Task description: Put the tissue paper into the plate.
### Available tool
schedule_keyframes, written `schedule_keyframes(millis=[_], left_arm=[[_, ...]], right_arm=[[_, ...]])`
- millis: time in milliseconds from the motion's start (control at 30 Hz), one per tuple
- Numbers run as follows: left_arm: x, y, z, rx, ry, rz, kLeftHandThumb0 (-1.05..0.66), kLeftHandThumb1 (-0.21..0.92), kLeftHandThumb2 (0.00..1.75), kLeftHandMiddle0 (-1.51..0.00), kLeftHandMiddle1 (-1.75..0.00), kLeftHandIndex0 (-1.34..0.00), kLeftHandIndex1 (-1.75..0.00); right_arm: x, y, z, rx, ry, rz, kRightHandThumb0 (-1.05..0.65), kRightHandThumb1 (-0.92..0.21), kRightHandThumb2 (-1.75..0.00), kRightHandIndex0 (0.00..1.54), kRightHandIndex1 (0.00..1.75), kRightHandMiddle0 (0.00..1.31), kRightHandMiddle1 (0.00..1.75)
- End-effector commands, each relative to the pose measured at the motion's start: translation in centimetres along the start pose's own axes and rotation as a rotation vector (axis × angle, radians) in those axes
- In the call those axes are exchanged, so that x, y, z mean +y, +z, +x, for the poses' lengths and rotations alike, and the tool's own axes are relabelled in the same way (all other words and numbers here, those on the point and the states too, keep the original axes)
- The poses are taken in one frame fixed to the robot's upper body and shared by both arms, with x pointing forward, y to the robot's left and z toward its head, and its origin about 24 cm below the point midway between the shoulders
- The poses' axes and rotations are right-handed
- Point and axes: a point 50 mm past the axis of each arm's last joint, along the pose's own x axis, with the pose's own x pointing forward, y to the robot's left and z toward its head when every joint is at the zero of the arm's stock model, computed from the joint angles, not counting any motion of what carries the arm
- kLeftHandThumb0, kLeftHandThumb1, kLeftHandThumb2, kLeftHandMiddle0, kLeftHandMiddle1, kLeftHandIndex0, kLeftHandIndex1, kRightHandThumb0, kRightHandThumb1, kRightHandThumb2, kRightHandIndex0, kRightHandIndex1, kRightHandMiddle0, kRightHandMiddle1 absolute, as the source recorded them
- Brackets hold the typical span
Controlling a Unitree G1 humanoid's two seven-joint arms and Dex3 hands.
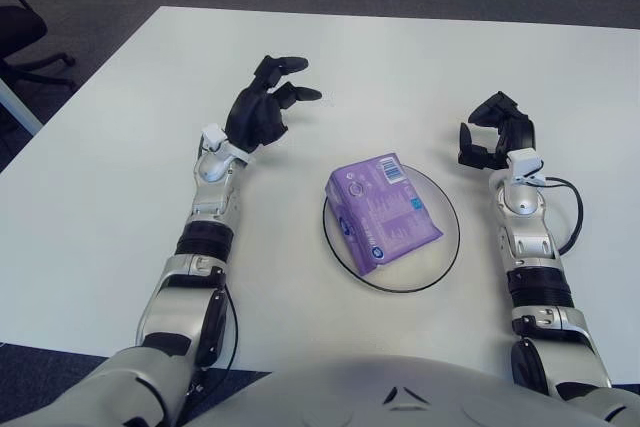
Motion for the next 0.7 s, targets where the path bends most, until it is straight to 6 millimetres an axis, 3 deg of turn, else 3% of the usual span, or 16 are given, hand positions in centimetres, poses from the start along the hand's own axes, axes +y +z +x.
schedule_keyframes(millis=[0,167,367,667], left_arm=[[-0.4,-2.0,-1.6,0.088,0.119,-0.087,-0.96,0.92,1.09,-0.76,-1.69,-0.43,-1.64],[-0.6,-2.7,-2.0,0.136,0.187,-0.111,-0.80,0.92,0.99,-0.93,-1.74,-0.66,-1.73],[-1.2,-3.4,-2.6,0.209,0.249,-0.059,-0.60,0.88,0.90,-1.06,-1.75,-0.78,-1.74],[-1.4,-4.3,-3.6,0.278,0.265,-0.025,-0.46,0.74,0.99,-1.23,-1.75,-0.93,-1.75]], right_arm=[[0.3,-6.2,-5.5,0.279,0.007,0.013,-0.48,-0.33,-1.30,1.22,1.75,0.61,1.75],[0.3,-6.3,-5.5,0.281,0.008,0.018,-0.48,-0.33,-1.30,1.23,1.75,0.61,1.75],[0.2,-6.2,-5.5,0.268,0.015,0.013,-0.48,-0.33,-1.30,1.23,1.75,0.60,1.75],[0.2,-6.2,-5.5,0.265,0.018,0.008,-0.48,-0.33,-1.30,1.22,1.75,0.60,1.75]])
